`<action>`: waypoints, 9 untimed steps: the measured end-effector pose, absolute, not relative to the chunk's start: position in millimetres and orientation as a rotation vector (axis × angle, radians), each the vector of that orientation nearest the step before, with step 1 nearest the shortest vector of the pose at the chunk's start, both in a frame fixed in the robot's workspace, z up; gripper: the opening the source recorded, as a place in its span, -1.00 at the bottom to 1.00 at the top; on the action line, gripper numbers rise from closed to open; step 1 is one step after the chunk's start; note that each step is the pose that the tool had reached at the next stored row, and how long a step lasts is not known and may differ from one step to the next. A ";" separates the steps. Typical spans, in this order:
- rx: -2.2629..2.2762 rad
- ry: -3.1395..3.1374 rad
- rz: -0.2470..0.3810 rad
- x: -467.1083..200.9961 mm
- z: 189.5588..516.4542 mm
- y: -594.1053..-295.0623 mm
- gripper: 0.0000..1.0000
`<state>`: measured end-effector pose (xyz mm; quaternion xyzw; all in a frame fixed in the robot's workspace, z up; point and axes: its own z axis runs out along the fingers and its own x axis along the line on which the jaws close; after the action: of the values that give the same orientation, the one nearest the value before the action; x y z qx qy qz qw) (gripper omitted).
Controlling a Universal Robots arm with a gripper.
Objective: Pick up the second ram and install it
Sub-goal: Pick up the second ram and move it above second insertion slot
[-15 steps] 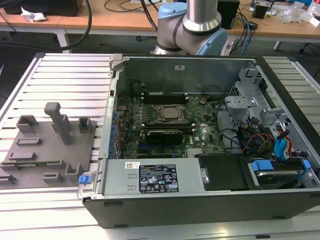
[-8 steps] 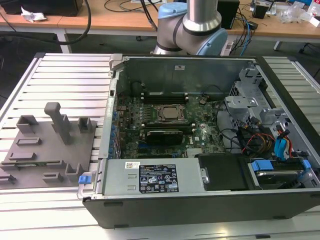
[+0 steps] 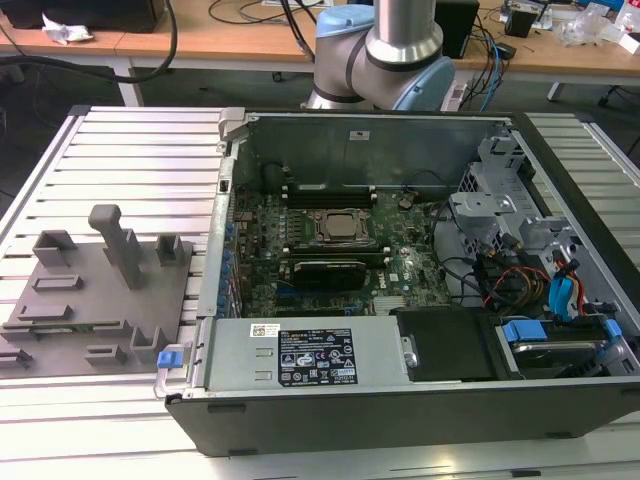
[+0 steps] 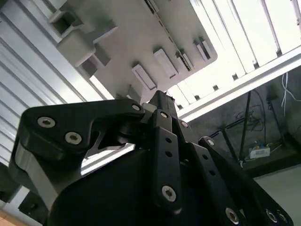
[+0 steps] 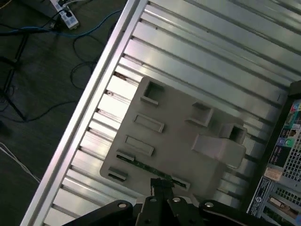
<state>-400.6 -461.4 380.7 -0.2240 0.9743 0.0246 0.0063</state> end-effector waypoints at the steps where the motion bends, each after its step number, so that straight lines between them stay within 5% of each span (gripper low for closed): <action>1: -0.760 3.035 0.077 -400.6 380.7 -461.4 -0.79; 9: -1.079 2.943 0.079 -400.6 380.6 -461.4 -0.79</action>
<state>-400.6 -461.4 380.6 -0.3441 0.9386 0.0252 0.0032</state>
